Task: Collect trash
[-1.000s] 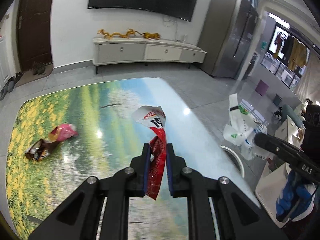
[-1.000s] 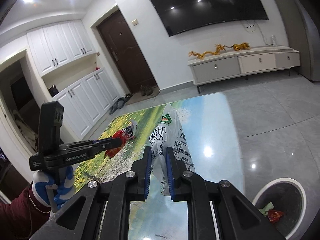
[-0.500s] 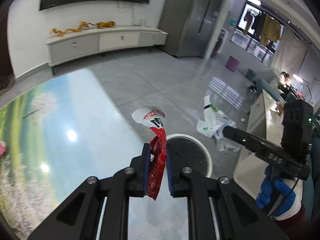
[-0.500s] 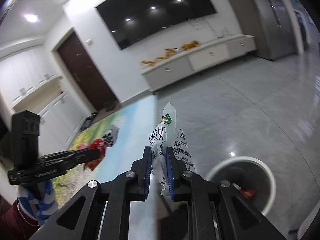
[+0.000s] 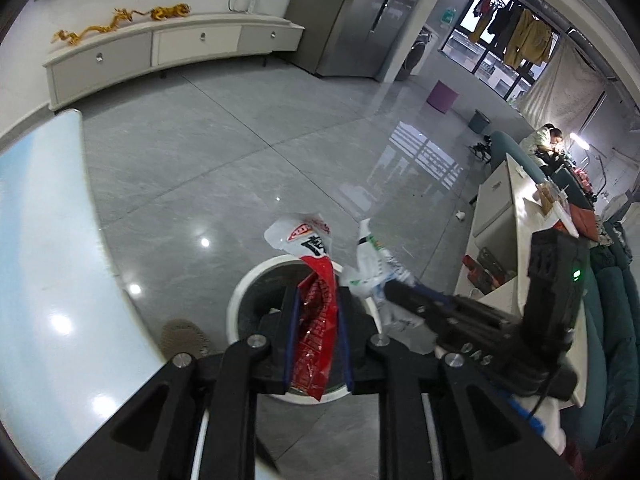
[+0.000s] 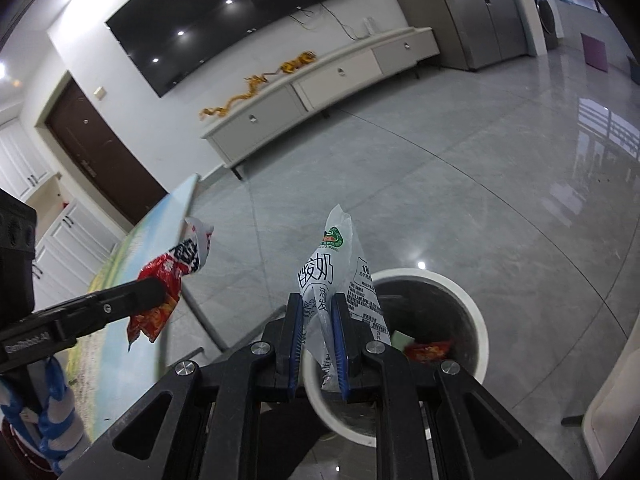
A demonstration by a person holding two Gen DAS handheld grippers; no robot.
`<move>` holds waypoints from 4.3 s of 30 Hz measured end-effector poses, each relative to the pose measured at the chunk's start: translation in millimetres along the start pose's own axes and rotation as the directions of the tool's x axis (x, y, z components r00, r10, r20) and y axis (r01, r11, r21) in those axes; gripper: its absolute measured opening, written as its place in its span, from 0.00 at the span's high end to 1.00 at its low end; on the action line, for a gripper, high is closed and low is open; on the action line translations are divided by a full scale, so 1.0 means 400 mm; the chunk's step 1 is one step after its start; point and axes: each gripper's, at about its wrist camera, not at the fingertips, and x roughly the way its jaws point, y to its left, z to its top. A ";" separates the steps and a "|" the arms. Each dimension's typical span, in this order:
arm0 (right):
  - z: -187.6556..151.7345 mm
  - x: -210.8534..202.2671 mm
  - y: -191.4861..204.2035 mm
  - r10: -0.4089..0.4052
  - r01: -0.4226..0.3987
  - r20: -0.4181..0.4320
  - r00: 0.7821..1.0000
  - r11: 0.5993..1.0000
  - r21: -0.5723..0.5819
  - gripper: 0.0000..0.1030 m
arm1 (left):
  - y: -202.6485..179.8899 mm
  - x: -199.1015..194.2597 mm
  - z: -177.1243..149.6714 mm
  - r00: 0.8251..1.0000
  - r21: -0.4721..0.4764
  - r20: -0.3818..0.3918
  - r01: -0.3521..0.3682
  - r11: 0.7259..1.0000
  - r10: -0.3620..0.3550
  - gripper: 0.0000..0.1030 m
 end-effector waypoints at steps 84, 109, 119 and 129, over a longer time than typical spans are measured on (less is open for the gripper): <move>-0.122 0.135 0.850 0.208 -0.294 -0.214 0.954 0.771 -0.564 0.39 | 0.634 -0.735 -0.526 0.766 -0.552 0.196 -0.430 0.714 0.613 0.43; -0.090 0.470 1.094 0.285 -0.468 -0.374 0.882 0.614 -0.635 0.39 | 0.985 -0.694 -0.393 0.795 -0.267 0.151 -0.539 0.799 0.587 0.43; -0.093 0.612 1.222 0.318 -0.525 -0.423 0.849 0.606 -0.597 0.39 | 1.033 -0.651 -0.369 0.834 -0.207 0.119 -0.510 0.835 0.539 0.43; -0.130 0.701 1.269 0.271 -0.565 -0.507 0.818 0.543 -0.622 0.48 | 1.076 -0.644 -0.377 0.861 -0.256 0.107 -0.460 0.850 0.498 0.44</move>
